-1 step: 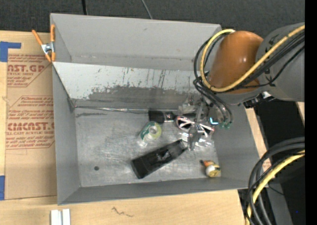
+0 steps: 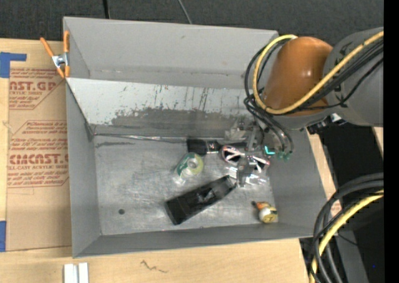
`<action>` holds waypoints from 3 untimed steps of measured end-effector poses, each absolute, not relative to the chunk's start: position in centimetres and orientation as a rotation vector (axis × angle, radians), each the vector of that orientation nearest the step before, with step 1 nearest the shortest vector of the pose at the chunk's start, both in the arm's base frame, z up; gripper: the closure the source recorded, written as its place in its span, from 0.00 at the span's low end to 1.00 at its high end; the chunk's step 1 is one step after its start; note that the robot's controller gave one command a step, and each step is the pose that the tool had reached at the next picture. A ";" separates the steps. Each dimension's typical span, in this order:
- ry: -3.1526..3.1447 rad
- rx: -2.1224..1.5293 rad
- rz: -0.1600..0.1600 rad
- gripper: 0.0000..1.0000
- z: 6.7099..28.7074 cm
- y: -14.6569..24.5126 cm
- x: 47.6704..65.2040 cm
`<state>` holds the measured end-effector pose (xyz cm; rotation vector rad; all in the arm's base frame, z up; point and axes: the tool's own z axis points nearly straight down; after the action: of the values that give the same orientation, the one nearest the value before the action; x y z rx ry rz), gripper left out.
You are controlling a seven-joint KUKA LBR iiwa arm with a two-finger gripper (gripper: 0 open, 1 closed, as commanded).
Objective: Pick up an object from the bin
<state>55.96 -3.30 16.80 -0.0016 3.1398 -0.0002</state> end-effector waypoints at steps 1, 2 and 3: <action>3.120 0.192 -0.005 1.00 7.4 -5.0 56.4; 3.136 0.189 0.000 0.00 7.2 -4.8 56.0; 3.135 0.189 0.000 0.00 7.2 -4.8 56.1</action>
Offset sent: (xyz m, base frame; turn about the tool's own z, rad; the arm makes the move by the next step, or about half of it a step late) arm 0.0000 0.0000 0.0000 0.0000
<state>56.06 -4.78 7.17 0.1888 3.1348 -0.0003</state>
